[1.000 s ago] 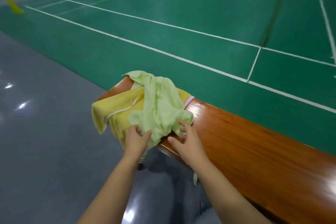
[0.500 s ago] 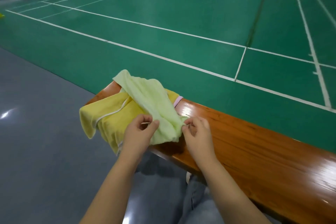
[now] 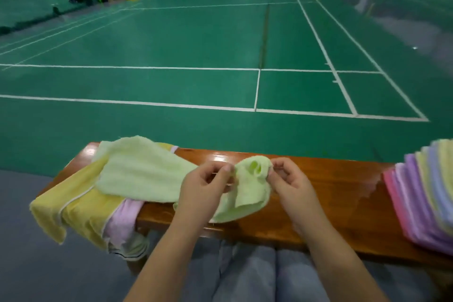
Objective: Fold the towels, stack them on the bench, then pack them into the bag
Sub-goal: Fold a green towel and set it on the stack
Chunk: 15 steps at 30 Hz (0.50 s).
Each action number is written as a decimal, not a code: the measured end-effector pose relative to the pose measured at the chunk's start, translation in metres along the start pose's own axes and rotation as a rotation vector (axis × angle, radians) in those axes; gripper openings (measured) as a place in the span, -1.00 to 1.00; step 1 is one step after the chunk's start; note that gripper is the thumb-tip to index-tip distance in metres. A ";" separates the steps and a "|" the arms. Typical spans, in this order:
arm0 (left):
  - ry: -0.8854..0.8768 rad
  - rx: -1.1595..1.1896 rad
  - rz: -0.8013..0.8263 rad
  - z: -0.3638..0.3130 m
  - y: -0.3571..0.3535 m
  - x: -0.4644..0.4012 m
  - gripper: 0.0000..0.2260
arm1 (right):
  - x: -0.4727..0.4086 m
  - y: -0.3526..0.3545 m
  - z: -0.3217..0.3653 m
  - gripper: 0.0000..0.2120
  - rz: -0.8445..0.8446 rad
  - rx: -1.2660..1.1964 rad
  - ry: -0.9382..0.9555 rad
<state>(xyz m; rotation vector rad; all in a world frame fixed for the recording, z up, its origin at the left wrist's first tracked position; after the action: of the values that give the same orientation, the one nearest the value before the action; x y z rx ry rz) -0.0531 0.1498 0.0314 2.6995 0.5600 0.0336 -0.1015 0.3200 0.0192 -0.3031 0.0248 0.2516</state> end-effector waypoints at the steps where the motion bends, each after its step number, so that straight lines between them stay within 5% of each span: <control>1: -0.109 -0.183 -0.055 -0.008 0.001 -0.001 -0.85 | 0.002 0.022 0.002 -0.92 -0.062 -0.034 -0.026; 3: -0.281 -0.506 -0.112 -0.011 -0.001 -0.009 -0.87 | 0.004 0.064 0.004 -0.95 -0.174 -0.061 -0.091; 8: -0.073 -0.821 0.216 0.078 -0.024 -0.037 -0.81 | -0.008 0.174 -0.022 -0.86 -0.526 0.069 -0.213; 11: -0.099 -0.894 0.404 0.110 -0.042 -0.028 -0.69 | -0.017 0.222 -0.037 -0.88 -0.741 0.230 -0.232; 15: -0.128 -1.039 0.593 0.142 -0.049 -0.020 -0.47 | -0.023 0.220 -0.030 -0.72 -0.739 0.552 -0.200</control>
<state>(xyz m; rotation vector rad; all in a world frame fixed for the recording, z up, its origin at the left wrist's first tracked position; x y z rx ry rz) -0.0756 0.1324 -0.1171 1.7256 -0.2762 0.2351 -0.1779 0.5082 -0.0725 0.2719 -0.2106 -0.4594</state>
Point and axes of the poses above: each hand's wrist, its own x-axis away from the middle knuckle, its own y-axis out of the back of the hand, z = x × y, the point moved 10 cm from there along -x, towards the middle knuckle, and after that the axes turned 11 degrees about -x, right-handed, at the moved point
